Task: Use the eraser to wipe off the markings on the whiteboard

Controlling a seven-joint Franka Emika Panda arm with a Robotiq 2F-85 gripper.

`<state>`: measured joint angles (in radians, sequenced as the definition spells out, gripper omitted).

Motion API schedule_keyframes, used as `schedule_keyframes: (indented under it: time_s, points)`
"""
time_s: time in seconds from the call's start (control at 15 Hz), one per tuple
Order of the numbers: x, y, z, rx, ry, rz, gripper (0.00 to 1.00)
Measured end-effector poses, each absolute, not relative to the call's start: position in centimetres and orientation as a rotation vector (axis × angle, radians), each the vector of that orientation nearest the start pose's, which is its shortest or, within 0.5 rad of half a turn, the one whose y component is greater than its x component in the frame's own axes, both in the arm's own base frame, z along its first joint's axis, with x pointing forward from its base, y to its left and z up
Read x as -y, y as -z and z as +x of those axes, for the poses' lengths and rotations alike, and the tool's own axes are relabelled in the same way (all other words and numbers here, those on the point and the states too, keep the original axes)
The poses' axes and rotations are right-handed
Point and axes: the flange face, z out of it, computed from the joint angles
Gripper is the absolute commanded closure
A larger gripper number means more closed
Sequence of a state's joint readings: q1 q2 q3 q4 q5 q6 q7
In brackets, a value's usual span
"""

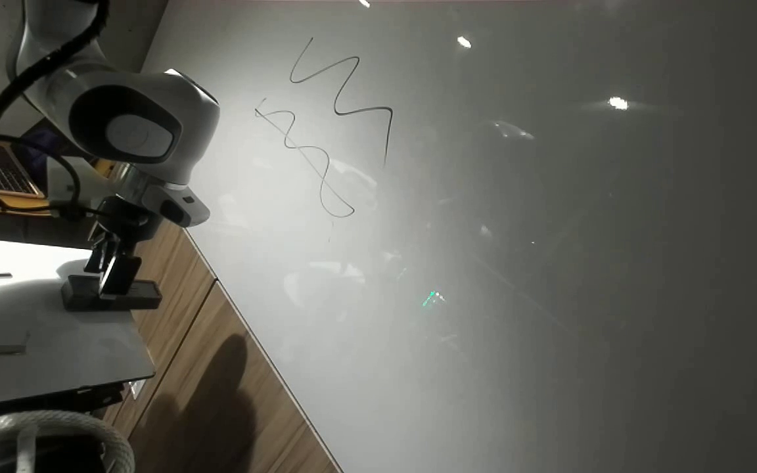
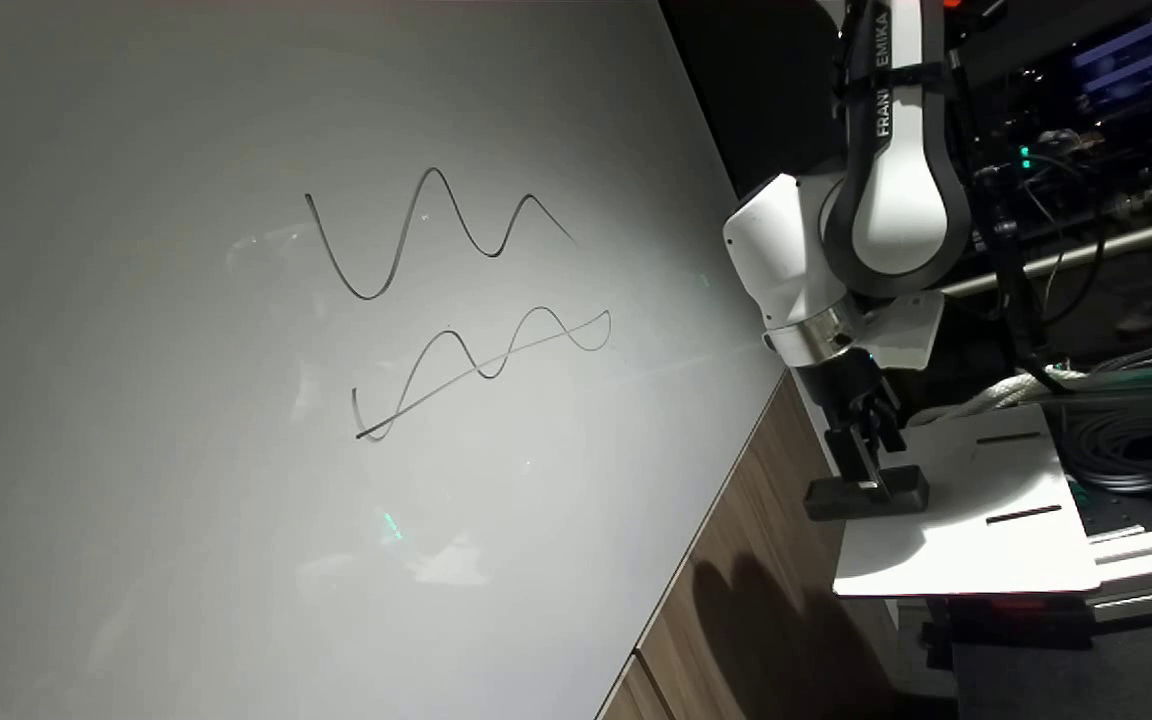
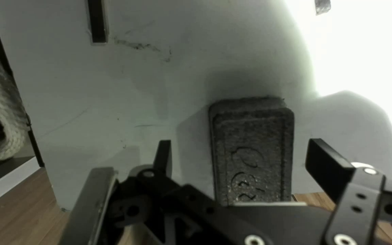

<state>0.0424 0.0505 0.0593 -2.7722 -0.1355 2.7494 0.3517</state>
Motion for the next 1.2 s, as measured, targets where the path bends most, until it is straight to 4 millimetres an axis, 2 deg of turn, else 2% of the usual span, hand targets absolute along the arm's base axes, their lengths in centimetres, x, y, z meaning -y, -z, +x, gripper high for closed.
schedule_keyframes:
  time_s: [0.07, 0.2, 0.53, 0.6, 1.0, 1.2]
  points:
    - [-4.4, -19.2, 37.4, -0.196, -0.101, -3.194, 0.25]
    - [-4.5, -19.0, 37.3, -0.194, -0.106, -3.194, 0.28]
    - [-5.3, -19.0, 37.2, -0.157, -0.104, -3.207, 0.67]
    - [-5.4, -19.0, 37.2, -0.149, -0.102, -3.211, 0.7]
    - [-6.0, -19.0, 37.1, -0.104, -0.083, -3.237, 0.7]
    - [-6.4, -19.9, 37.8, -0.085, -0.027, -3.253, 0.7]
